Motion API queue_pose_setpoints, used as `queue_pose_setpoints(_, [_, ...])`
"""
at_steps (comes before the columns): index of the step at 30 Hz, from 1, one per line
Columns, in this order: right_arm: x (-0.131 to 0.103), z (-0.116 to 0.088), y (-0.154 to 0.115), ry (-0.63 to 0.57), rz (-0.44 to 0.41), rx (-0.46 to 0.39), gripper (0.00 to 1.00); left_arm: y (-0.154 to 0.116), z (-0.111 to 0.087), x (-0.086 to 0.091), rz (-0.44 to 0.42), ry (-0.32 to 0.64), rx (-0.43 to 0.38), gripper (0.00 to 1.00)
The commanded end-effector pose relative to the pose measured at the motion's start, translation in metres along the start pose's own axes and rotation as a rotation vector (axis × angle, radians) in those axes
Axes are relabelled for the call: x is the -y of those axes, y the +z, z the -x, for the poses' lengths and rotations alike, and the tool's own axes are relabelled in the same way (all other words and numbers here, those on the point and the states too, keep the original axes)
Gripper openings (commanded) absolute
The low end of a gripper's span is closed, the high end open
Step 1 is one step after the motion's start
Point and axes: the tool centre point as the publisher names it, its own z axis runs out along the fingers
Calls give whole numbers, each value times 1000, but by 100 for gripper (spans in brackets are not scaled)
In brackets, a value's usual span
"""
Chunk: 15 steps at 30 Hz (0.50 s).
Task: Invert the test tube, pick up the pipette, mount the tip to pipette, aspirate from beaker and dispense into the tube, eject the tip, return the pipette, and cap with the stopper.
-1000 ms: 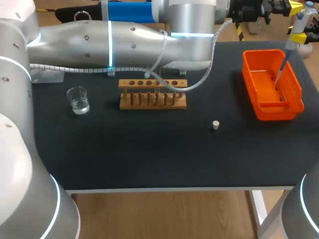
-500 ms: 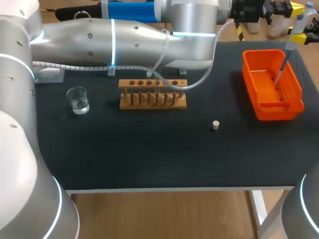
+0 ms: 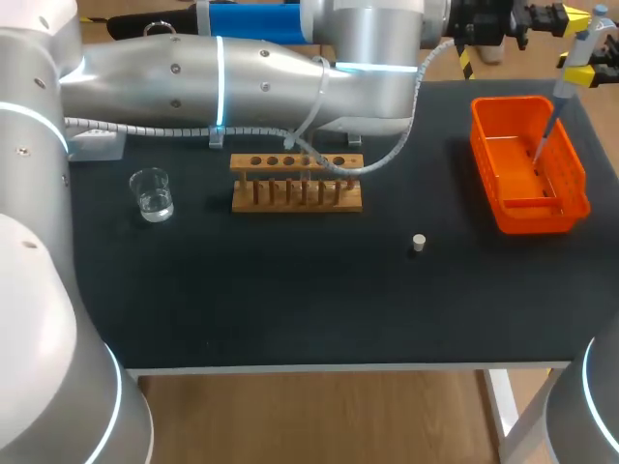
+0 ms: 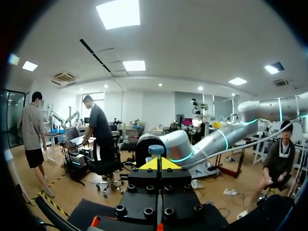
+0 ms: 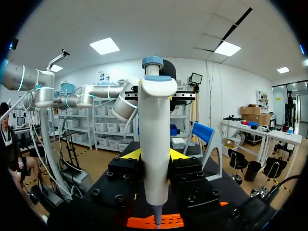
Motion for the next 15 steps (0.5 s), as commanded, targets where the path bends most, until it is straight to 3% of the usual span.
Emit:
queue_pose_setpoints(1, [-3, 0, 0, 0, -2, 1, 0, 2, 2, -3, 4, -2, -7, 0])
queue_pose_setpoints(15, [-3, 0, 0, 0, -2, 1, 0, 1, 0, -10, 10, -14, -10, 0])
